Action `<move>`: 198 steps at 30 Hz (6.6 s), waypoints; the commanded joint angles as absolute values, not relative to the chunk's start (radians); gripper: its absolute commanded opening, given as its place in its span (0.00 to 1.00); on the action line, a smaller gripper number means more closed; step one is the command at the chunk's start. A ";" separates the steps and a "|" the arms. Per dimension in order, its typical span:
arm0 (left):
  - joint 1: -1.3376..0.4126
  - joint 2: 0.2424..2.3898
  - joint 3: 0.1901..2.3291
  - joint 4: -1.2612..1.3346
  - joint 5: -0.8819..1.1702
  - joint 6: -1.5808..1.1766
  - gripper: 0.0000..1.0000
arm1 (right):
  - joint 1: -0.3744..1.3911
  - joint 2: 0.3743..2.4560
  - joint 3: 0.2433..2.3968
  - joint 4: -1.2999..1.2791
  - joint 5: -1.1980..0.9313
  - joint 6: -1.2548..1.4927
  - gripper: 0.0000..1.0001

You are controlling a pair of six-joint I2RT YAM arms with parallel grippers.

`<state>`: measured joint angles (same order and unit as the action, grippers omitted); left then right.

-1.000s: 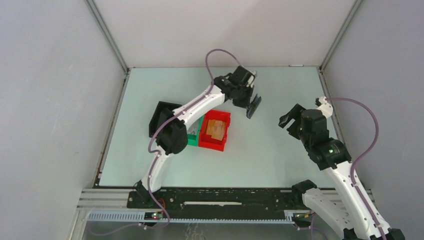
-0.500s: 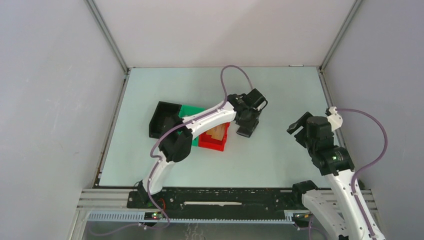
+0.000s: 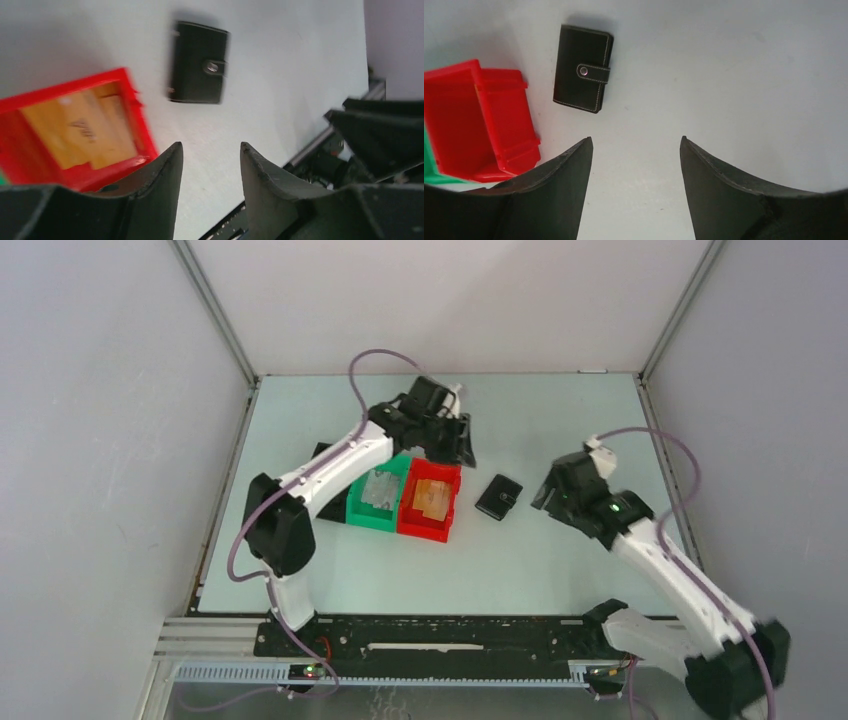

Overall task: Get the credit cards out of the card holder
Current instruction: Open the card holder at the center of the board, then remove the credit card from the card holder.

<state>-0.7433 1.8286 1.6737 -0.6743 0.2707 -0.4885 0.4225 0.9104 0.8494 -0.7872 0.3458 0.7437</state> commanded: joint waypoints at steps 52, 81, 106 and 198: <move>-0.641 1.747 1.602 -0.741 0.226 -0.495 0.56 | 0.354 1.295 0.819 -0.414 0.058 0.731 0.00; -0.851 2.059 1.872 -0.769 0.254 -0.412 0.60 | 0.110 0.872 0.608 -0.540 -0.120 0.681 0.00; -0.867 2.304 2.016 -0.748 0.166 -0.465 0.59 | -0.064 0.968 0.490 -0.808 0.220 1.026 0.10; -0.745 2.103 1.703 -0.458 0.649 -0.603 0.51 | 0.008 0.970 0.598 -0.389 -0.253 0.809 0.27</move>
<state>-0.7830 2.1479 1.7100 -0.4549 0.7269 -0.6037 -0.0818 0.9310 0.5850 -0.4721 -0.2375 0.7712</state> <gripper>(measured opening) 0.518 0.269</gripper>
